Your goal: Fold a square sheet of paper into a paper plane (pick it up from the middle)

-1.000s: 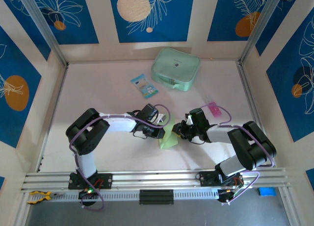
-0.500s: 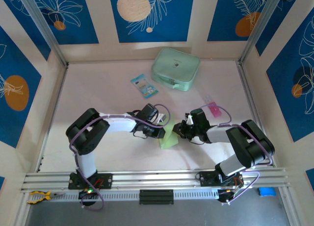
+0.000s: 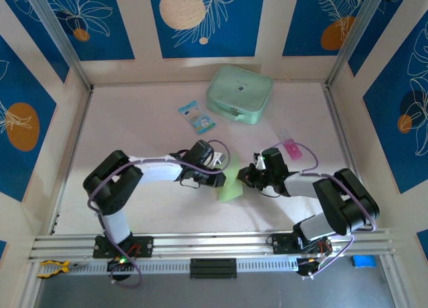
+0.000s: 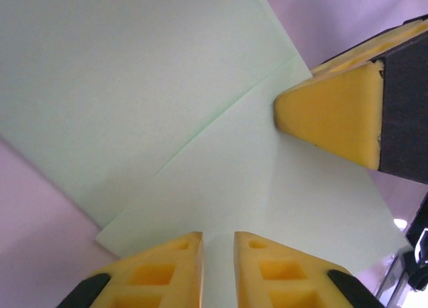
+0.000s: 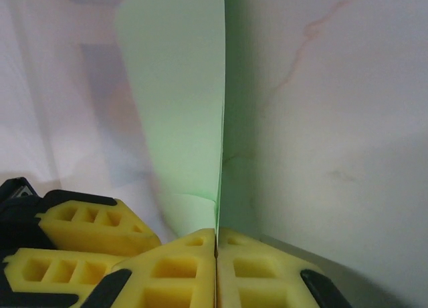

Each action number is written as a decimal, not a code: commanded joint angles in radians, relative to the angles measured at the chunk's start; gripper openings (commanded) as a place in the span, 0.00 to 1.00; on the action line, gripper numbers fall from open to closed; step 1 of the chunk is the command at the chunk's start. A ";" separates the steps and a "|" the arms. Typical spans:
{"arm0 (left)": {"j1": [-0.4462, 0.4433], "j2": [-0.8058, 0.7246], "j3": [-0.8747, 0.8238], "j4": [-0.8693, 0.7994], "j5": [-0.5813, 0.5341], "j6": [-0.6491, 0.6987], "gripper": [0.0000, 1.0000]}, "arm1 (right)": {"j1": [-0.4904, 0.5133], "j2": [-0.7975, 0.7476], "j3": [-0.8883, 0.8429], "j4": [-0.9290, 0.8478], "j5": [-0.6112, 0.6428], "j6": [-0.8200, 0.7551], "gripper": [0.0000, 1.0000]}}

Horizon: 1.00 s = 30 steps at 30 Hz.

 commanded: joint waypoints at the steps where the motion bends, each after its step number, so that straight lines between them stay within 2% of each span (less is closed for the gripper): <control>1: 0.022 -0.085 -0.032 0.029 -0.044 -0.008 0.24 | 0.001 -0.074 0.003 -0.093 0.025 -0.079 0.09; 9: 0.061 -0.231 -0.072 -0.016 -0.148 -0.002 0.33 | 0.020 -0.301 0.024 -0.348 0.186 -0.159 0.09; 18: 0.093 -0.334 -0.135 -0.022 -0.220 -0.013 0.36 | 0.040 -0.555 0.084 -0.672 0.365 -0.185 0.08; 23: 0.109 -0.366 -0.153 -0.016 -0.241 -0.015 0.37 | 0.075 -0.566 0.170 -0.809 0.414 -0.214 0.08; 30: 0.126 -0.464 -0.187 -0.016 -0.319 -0.021 0.40 | 0.156 -0.437 0.361 -1.029 0.529 -0.221 0.05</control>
